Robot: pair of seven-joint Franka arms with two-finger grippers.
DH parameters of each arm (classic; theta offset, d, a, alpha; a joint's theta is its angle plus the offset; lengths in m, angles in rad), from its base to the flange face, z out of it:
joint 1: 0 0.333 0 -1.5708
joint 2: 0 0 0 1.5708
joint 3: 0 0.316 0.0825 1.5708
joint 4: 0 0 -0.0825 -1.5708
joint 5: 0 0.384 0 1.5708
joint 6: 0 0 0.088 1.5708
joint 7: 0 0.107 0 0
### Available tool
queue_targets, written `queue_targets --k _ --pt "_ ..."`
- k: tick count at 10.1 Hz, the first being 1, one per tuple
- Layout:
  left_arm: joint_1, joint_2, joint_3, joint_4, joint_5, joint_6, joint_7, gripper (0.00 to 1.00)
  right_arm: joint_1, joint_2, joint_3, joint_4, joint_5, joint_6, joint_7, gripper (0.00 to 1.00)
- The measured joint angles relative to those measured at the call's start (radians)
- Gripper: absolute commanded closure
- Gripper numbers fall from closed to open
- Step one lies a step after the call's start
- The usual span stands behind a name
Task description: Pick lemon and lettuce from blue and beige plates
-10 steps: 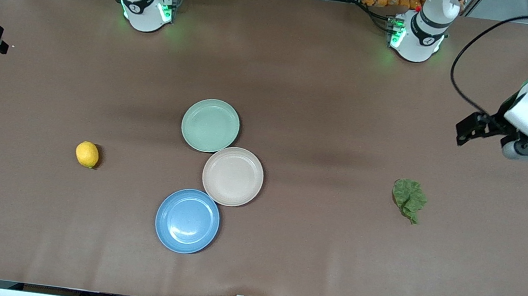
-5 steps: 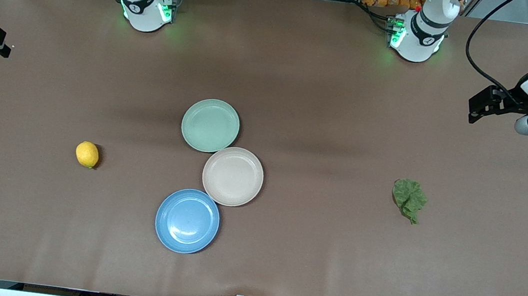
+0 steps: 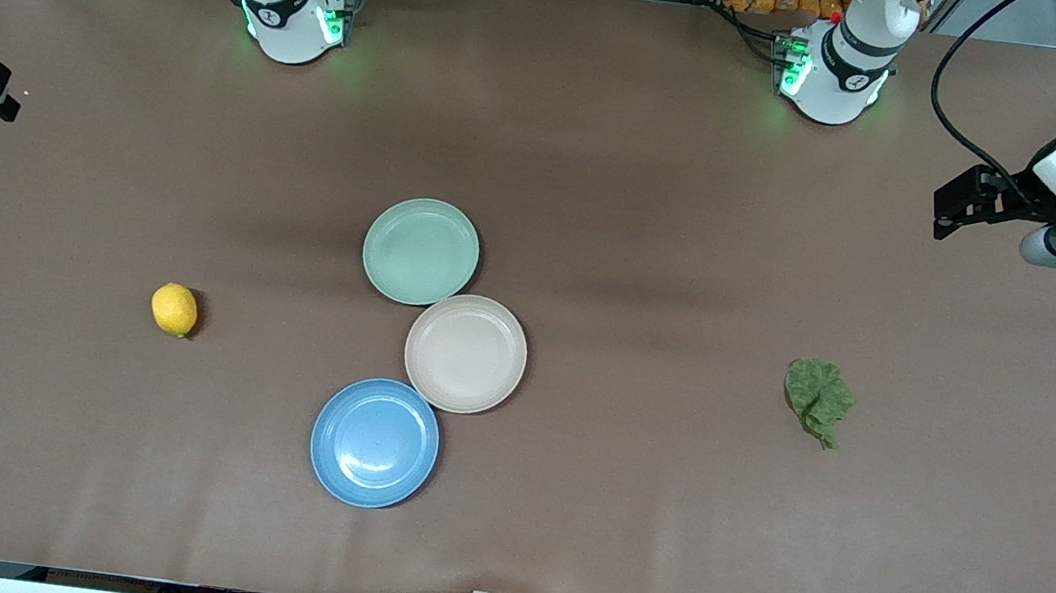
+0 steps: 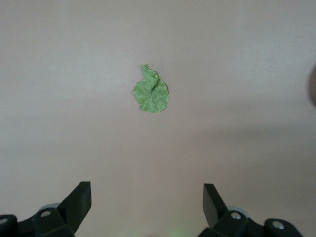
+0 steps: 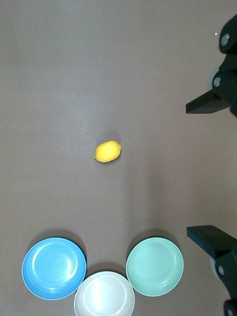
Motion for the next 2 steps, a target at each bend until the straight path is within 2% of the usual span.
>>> queue_targets --k 2 --pt "0.001 0.0 0.0 0.003 -0.011 0.0 0.0 0.0 0.0 -0.001 0.0 0.004 0.0 0.001 0.0 0.0"
